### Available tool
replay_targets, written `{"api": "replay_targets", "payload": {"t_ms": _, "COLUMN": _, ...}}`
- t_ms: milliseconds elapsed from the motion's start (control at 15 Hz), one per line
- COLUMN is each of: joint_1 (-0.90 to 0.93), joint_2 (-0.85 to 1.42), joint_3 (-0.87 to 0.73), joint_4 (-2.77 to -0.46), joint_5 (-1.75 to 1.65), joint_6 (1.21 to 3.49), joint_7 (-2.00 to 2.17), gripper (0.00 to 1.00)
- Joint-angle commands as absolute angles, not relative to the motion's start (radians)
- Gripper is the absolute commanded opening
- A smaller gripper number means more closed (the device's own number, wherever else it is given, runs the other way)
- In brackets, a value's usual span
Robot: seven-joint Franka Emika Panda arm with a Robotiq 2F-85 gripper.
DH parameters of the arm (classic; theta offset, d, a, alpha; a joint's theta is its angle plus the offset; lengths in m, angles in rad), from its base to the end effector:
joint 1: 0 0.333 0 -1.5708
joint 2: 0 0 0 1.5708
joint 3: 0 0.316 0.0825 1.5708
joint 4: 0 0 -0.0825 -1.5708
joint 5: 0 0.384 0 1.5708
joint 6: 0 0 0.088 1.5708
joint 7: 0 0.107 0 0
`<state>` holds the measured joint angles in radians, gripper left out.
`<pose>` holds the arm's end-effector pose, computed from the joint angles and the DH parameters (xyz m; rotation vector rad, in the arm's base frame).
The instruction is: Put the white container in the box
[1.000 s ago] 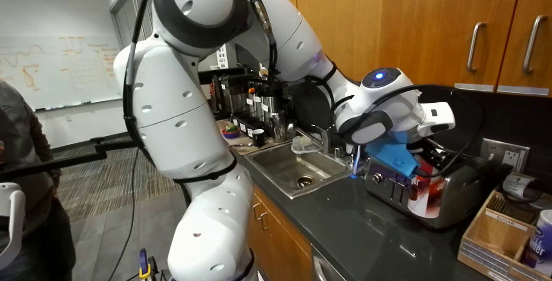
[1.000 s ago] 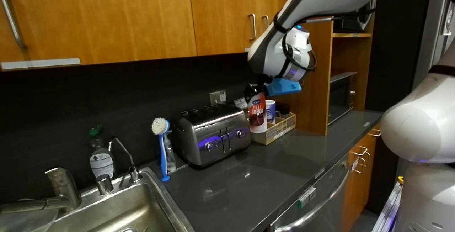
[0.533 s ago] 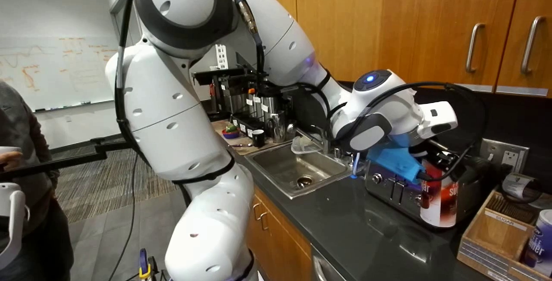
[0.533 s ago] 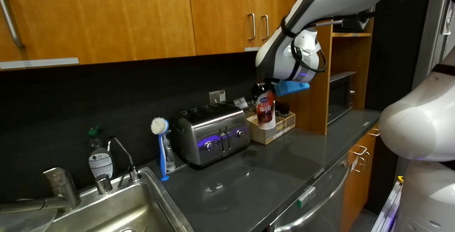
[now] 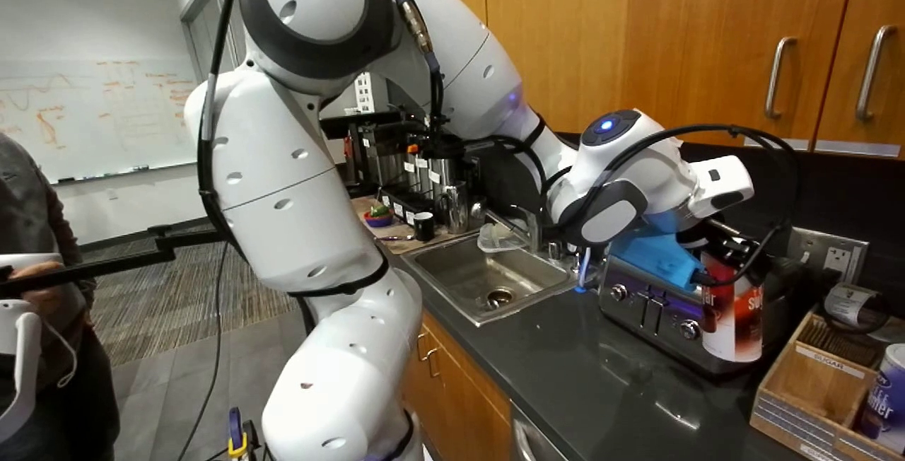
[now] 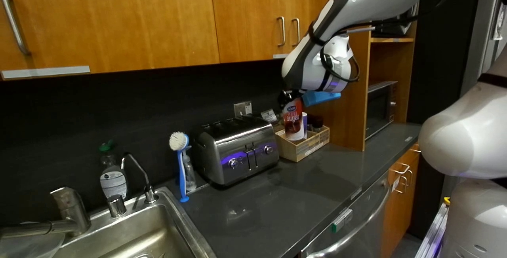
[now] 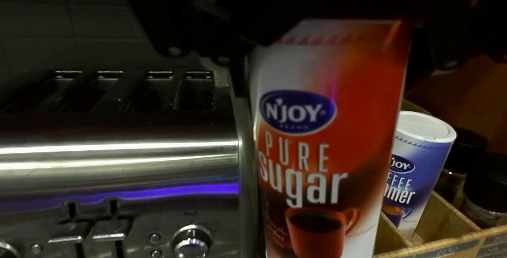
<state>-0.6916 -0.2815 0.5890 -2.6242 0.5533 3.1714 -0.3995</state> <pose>0.4496 -0.0899 0.4193 2.7540 -0.3004 1.1413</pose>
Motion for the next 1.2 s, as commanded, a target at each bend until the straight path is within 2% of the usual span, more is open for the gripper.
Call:
{"api": "replay_targets", "payload": {"t_ms": 0, "joint_1": -0.776, "joint_2": -0.251, "joint_3": 0.661, "joint_4": -2.575, "joint_5": 0.515, "joint_6": 3.199, "joint_7": -0.36, "gripper": 0.61}}
{"api": "replay_targets", "payload": {"t_ms": 533, "joint_1": -1.061, "joint_2": -0.195, "joint_3": 0.862, "joint_4": -2.511, "joint_5": 0.388, "joint_6": 3.234, "joint_7": -0.282, "gripper": 0.61}}
{"api": "replay_targets", "payload": {"t_ms": 1133, "joint_1": -1.215, "joint_2": -0.146, "joint_3": 1.009, "joint_4": -2.463, "joint_5": 0.326, "joint_6": 3.212, "joint_7": -0.249, "gripper": 0.61}}
